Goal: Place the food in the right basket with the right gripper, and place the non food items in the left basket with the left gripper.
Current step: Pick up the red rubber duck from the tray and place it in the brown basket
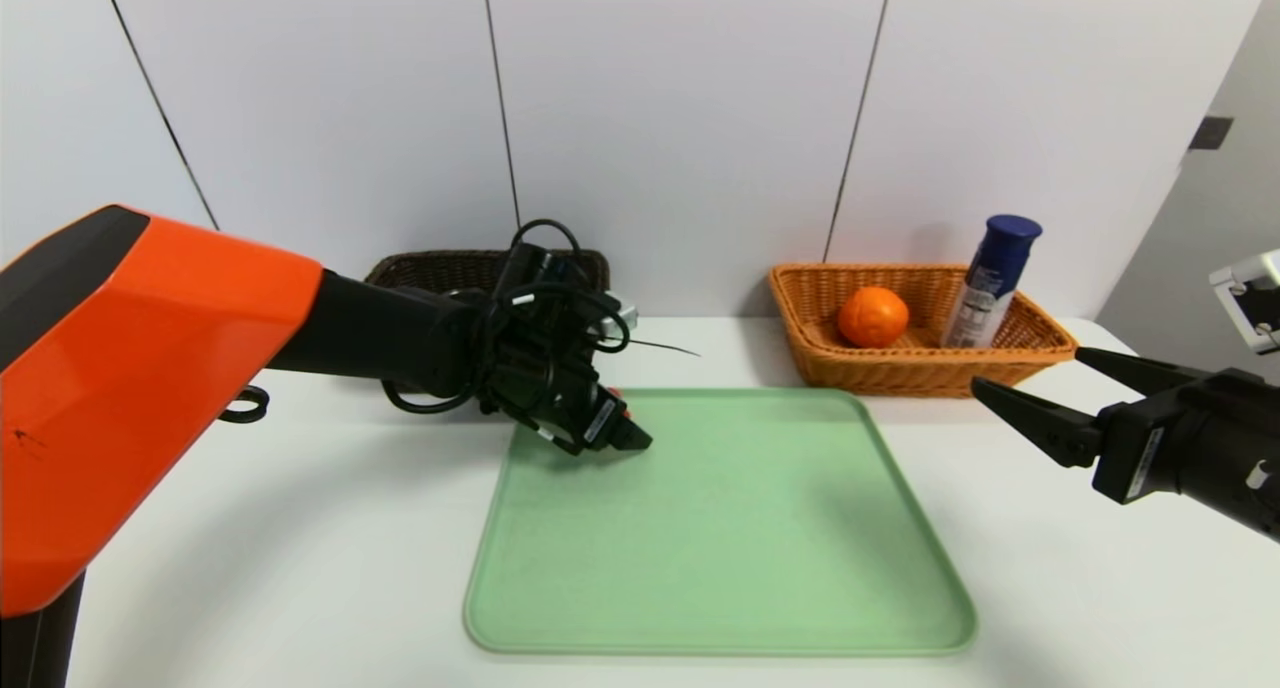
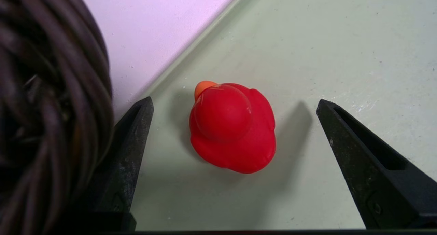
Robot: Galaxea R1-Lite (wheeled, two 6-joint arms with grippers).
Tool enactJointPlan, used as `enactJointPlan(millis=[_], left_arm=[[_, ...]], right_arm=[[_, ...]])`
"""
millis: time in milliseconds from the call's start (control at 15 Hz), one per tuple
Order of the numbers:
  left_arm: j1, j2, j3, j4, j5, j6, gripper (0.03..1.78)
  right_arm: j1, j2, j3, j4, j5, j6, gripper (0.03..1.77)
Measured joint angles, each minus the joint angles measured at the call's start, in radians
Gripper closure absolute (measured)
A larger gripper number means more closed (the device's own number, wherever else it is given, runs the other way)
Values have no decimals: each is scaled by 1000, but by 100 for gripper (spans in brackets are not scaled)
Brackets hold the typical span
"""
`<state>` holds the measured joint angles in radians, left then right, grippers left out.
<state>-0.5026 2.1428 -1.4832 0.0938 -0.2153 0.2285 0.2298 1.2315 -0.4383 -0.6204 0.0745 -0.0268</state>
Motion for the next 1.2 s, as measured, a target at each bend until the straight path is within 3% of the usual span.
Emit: enactJointPlan(millis=[133,400,600,1200], left_arm=[[5,1,7,-6,-2,5,12],[11,1,10,-14,0,5,75],[16,0,11,-14,0,7,104],[23,-35,5,-14,-1,-4,113]], right_arm=[[0,3,0,-1,0,0,9],[1,18,0,-36,0,-1,9],[4,27,0,-39,0,-1,9],[4,54,-2,-64,0,-1,9]])
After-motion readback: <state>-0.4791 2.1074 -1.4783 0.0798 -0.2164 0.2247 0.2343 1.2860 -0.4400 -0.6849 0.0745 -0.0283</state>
